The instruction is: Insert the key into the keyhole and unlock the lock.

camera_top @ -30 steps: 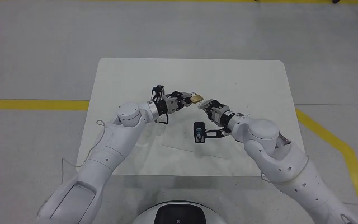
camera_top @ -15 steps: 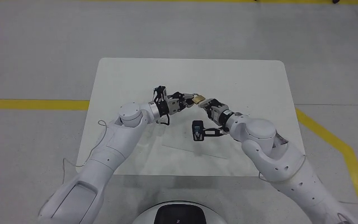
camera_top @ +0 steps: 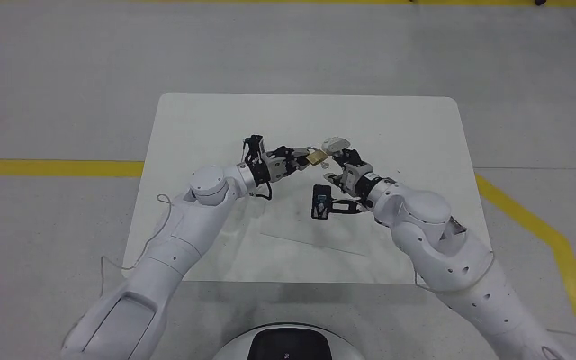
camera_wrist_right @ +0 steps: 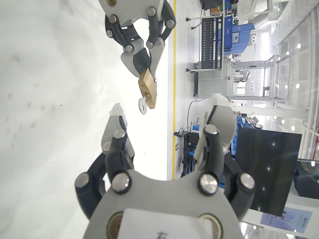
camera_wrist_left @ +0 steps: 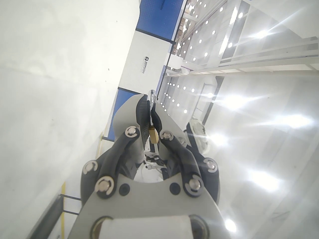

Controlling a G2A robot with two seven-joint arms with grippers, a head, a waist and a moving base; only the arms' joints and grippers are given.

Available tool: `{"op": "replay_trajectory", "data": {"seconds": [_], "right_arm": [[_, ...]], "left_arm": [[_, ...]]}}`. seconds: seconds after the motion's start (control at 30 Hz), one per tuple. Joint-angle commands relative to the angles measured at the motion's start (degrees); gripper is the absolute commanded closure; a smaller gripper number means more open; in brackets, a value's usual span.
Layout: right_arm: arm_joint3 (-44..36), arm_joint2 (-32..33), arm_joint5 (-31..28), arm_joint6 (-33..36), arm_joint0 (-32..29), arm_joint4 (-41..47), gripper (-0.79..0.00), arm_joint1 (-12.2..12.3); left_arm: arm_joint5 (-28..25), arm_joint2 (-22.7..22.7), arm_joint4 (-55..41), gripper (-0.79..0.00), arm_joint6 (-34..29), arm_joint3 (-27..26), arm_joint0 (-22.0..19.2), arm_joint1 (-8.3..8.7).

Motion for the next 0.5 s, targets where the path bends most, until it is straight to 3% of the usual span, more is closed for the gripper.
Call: {"op": "replay_trajectory", "data": {"seconds": [0.0, 0.33, 0.43, 0.47], "right_arm": [[0.1, 1.4, 1.3, -0.7, -0.9, 2.0, -0.785, 0.0], [0.2, 2.4, 1.9, -1.2, -1.6, 3.5, -0.785, 0.0], [1.7, 4.8, 2.2, -6.3, -2.5, 12.0, -0.782, -0.1], [2.6, 6.2, 1.6, -8.8, -2.7, 15.9, -0.311, -0.1]], "left_arm": [[0.0, 0.0, 0.1, 0.0, 0.1, 0.0, 0.0, 0.01], [-0.5, -0.5, -1.0, 0.0, 1.0, -1.4, 1.1, -0.02], [-2.0, -2.3, -5.3, 0.0, 1.0, -2.6, 2.4, -0.05], [-2.6, -3.0, -6.7, 0.0, 0.8, -2.7, 2.7, -0.06]]}}
